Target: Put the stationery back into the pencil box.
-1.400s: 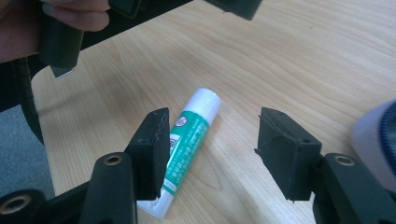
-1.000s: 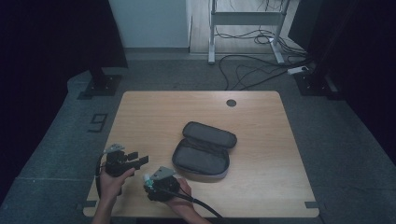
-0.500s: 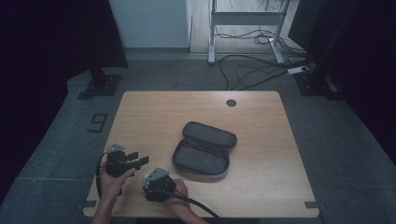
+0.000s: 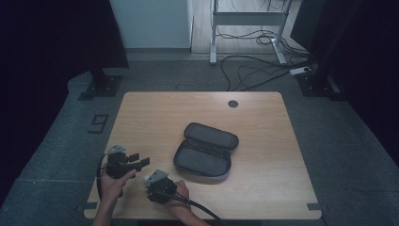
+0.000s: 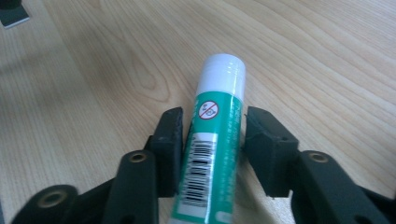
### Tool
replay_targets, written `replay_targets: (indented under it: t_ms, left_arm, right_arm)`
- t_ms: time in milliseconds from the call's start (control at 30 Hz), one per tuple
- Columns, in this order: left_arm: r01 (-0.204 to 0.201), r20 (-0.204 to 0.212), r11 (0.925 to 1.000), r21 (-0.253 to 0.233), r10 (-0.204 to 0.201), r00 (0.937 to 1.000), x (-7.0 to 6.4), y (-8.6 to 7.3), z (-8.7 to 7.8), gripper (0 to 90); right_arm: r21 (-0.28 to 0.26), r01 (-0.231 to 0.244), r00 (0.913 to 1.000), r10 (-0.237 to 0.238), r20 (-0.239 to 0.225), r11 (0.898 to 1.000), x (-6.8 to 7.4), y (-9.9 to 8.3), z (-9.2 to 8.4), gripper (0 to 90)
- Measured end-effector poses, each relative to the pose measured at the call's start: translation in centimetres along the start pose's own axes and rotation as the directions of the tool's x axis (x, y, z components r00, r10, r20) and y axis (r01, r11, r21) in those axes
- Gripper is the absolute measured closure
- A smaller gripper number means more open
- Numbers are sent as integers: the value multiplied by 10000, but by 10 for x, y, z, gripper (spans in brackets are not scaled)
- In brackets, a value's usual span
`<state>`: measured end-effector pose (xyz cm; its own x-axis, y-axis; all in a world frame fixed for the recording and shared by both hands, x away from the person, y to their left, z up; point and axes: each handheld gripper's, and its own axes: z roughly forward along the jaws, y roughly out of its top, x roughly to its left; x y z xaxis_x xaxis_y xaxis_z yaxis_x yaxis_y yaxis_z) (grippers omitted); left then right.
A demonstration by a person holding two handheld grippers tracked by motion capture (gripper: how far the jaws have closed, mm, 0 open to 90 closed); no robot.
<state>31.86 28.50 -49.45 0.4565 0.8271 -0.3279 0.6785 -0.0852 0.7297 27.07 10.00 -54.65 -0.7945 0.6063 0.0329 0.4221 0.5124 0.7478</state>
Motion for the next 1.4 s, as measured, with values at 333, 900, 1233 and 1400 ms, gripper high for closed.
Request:
replay_targets:
  t_ms: [333, 900, 1233, 1400]
  left_arm:
    - [66, -39, 9999, -80, -66, 10000, 2, 0, -2, 364]
    - [18, -62, 10000, 77, -17, 10000, 1, -1, 2, 364]
    - [-21, -104, 9997, 228, 23, 9999, -1, -3, 7, 364]
    - [-11, -131, 9995, 316, 15, 9999, -1, -3, 9, 364]
  right_arm:
    - [133, 275, 9995, -273, -126, 9995, -3, -1, -6, 647]
    - [-403, 310, 9993, -319, -215, 9987, -18, -9, -48, 648]
    - [-873, 160, 9998, -166, -64, 9961, -32, -14, -70, 649]
    - [-1115, -35, 10000, 45, 85, 9938, -44, -17, -81, 649]
